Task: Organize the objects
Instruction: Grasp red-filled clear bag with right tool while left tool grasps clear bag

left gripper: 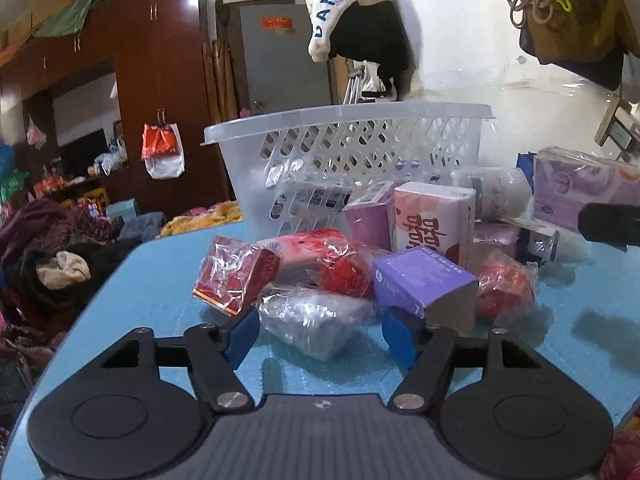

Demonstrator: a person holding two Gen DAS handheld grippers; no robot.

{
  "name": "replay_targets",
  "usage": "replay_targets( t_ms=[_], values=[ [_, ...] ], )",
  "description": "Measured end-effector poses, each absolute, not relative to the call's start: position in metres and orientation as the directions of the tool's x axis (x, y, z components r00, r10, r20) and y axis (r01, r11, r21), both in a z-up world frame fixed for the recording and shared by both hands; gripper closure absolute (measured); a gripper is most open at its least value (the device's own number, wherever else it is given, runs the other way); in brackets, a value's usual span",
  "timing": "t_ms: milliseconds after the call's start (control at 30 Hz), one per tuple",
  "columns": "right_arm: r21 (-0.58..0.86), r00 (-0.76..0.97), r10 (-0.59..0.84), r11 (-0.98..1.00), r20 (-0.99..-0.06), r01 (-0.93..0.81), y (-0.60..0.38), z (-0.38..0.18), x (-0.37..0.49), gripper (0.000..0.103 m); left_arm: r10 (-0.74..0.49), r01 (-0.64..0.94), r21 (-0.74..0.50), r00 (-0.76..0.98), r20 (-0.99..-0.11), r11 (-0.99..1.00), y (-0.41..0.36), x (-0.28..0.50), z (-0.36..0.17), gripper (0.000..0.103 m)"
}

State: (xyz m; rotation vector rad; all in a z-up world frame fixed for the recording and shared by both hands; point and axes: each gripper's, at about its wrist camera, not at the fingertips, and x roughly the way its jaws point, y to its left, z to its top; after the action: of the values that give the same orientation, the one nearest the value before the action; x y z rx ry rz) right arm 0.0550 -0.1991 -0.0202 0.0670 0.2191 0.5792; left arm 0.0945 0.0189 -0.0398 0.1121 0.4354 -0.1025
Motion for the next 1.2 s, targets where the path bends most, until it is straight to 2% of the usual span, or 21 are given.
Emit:
replay_targets(
  t_ms=[67,167,200,233,333,500,700,933,1200],
  values=[
    [0.124,0.815,0.549,0.835,-0.184,-0.535,-0.200,-0.020,0.054,0.060,-0.084,0.125,0.071,0.903,-0.421,0.990,0.021,0.094,-0.041,0.044],
    [0.124,0.817,0.548,0.837,-0.178,-0.534,-0.202,-0.018,0.052,0.060,-0.119,0.140,0.031,0.923,-0.366,0.990,0.028,0.083,-0.043,0.046],
    [0.124,0.819,0.546,0.838,-0.176,-0.532,-0.203,-0.017,0.053,0.060,-0.123,0.142,0.028,0.929,-0.350,0.990,0.030,0.080,-0.043,0.059],
    [0.125,0.821,0.545,0.838,-0.173,-0.530,-0.204,-0.016,0.052,0.060,-0.128,0.144,0.021,0.932,-0.338,0.989,0.032,0.076,-0.043,0.062],
    [0.124,0.824,0.541,0.841,-0.170,-0.526,-0.204,-0.015,0.052,0.060,-0.149,0.157,0.002,0.940,-0.307,0.988,0.039,0.070,-0.039,0.062],
    [0.127,0.827,0.536,0.844,-0.172,-0.521,-0.205,-0.016,0.054,0.060,-0.136,0.145,0.006,0.941,-0.310,0.989,0.042,0.073,-0.040,0.063],
    [0.128,0.830,0.531,0.847,-0.168,-0.516,-0.207,-0.014,0.054,0.060,-0.128,0.137,0.016,0.957,-0.260,0.990,0.047,0.063,-0.037,0.064],
    [0.129,0.830,0.532,0.846,-0.167,-0.517,-0.209,-0.012,0.054,0.060,-0.136,0.142,0.007,0.960,-0.245,0.990,0.050,0.059,-0.032,0.064],
    [0.143,0.821,0.546,0.837,-0.167,-0.528,-0.208,-0.007,0.059,0.060,-0.162,0.158,-0.039,0.965,-0.205,0.987,0.057,0.057,-0.015,0.065]
  ],
)
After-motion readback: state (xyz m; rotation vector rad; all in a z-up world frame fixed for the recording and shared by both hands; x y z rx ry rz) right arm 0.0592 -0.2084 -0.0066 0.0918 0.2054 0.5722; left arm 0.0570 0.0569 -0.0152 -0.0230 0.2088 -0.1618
